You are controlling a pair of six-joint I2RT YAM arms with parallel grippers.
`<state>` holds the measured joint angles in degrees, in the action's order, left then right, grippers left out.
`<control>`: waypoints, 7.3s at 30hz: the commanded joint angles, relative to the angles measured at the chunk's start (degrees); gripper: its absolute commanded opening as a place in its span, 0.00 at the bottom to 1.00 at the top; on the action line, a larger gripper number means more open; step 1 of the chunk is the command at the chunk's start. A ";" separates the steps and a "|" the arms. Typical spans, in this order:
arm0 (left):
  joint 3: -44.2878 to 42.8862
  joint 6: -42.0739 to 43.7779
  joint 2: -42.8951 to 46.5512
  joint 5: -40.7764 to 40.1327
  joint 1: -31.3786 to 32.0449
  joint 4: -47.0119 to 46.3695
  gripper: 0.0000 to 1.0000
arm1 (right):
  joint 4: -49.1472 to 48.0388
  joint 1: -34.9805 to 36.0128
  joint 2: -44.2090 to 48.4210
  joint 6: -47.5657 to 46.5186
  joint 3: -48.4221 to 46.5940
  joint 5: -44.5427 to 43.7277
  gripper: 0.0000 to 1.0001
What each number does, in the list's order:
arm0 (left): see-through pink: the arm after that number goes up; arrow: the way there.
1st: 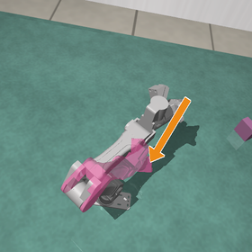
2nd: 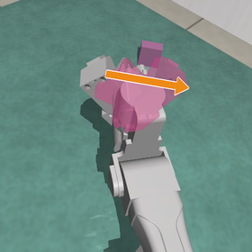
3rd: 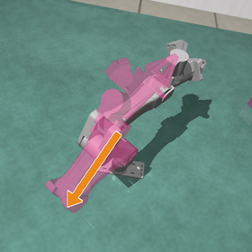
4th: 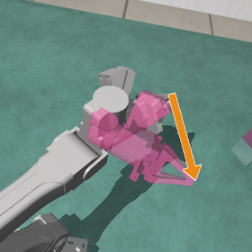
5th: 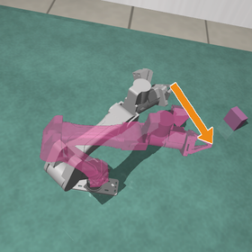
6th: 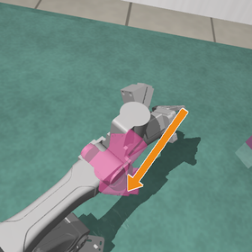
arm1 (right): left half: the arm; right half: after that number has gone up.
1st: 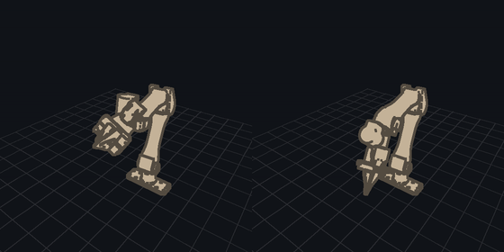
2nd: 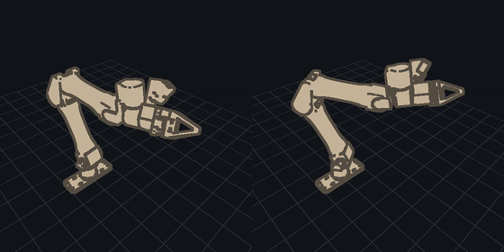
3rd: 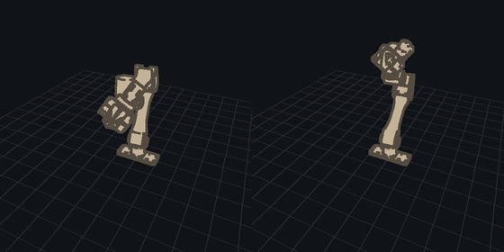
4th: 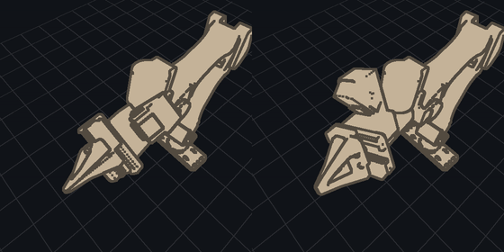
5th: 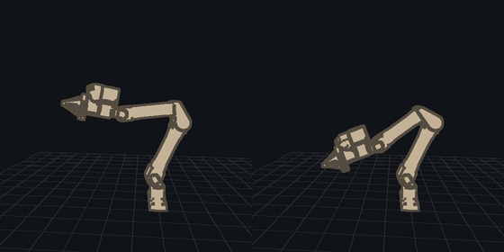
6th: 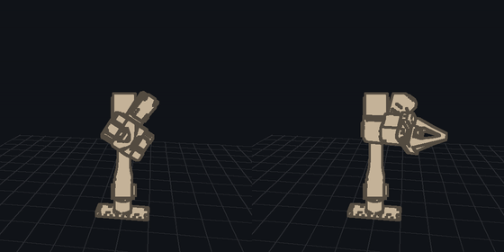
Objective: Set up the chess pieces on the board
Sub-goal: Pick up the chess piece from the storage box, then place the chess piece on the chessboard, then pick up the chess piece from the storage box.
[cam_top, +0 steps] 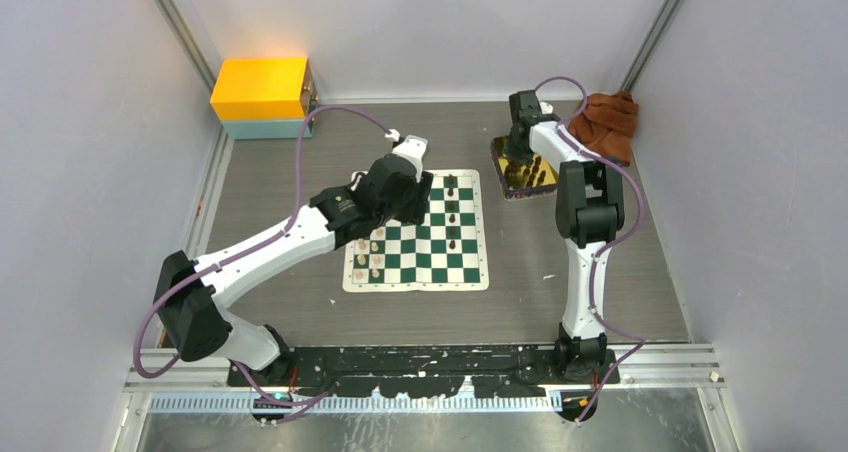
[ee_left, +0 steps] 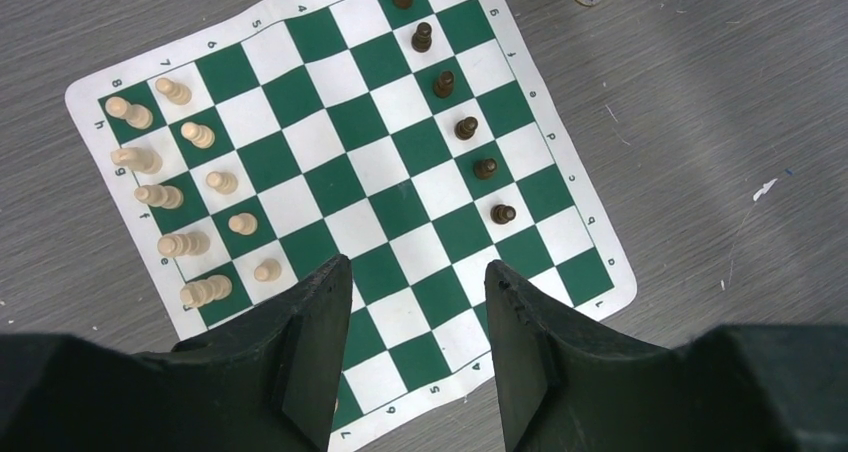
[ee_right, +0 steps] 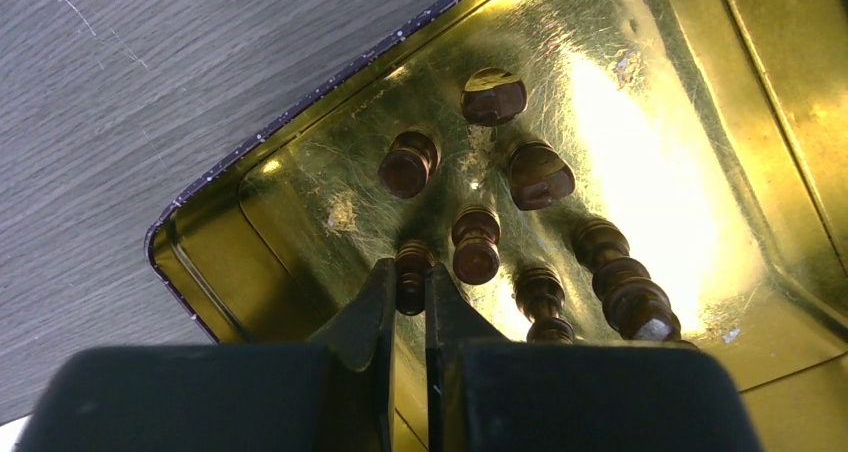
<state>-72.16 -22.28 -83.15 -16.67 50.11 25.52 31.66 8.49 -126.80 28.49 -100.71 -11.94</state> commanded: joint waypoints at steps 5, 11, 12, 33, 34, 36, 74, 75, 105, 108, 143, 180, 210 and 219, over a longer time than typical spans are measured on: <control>0.52 -0.39 0.21 0.32 -0.39 -2.87 0.52 | -4.55 -0.27 6.75 -1.16 1.59 -1.44 0.01; 1.46 -0.82 0.39 0.32 -0.53 -3.39 0.52 | -8.04 -0.21 11.22 -2.02 4.22 -1.65 0.01; 1.63 -0.90 0.46 0.32 -0.60 -3.45 0.52 | -8.43 -0.16 11.90 -2.15 4.59 -1.61 0.01; 8.32 -4.16 7.40 0.99 -0.80 -3.43 0.51 | -4.55 21.04 40.76 -0.86 33.25 -10.27 0.01; 9.02 -4.55 7.92 1.20 -0.80 -3.64 0.51 | -4.77 23.19 42.47 -0.55 35.17 -11.12 0.01; 10.18 -5.25 8.95 1.65 -0.82 -3.95 0.51 | -5.61 27.81 45.15 -0.27 38.96 -12.66 0.01; 13.87 -5.53 11.35 1.64 -0.90 -3.87 0.51 | -7.58 45.90 35.77 10.94 44.80 -17.05 0.01; 13.96 -5.53 11.30 1.64 -0.95 -3.88 0.51 | -7.31 45.88 35.44 11.11 44.73 -17.06 0.01; 14.87 -5.38 10.73 1.72 -1.68 -4.25 0.51 | -9.68 43.19 33.24 12.47 47.20 -15.26 0.01; 14.89 -5.31 10.65 1.81 -1.77 -4.22 0.51 | -9.62 43.03 33.10 12.52 47.22 -15.05 0.01; 15.30 -5.64 12.22 1.82 -1.94 -3.43 0.52 | -2.80 44.13 38.33 10.94 42.72 -16.13 0.32; 7.99 -3.81 5.28 3.04 -3.07 -2.71 0.73 | -0.18 7.20 15.74 1.99 5.75 -6.60 0.35; 9.21 -4.34 5.20 4.09 -4.05 -4.58 0.99 | -2.93 0.99 8.17 2.01 6.50 -3.31 0.35; 9.25 -4.51 4.61 4.51 -4.05 -4.95 0.98 | -3.36 0.44 6.93 1.89 6.22 -2.30 0.35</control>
<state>-61.87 -26.59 -78.43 -12.45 46.37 23.59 30.35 9.26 -119.77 30.52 -93.43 -14.87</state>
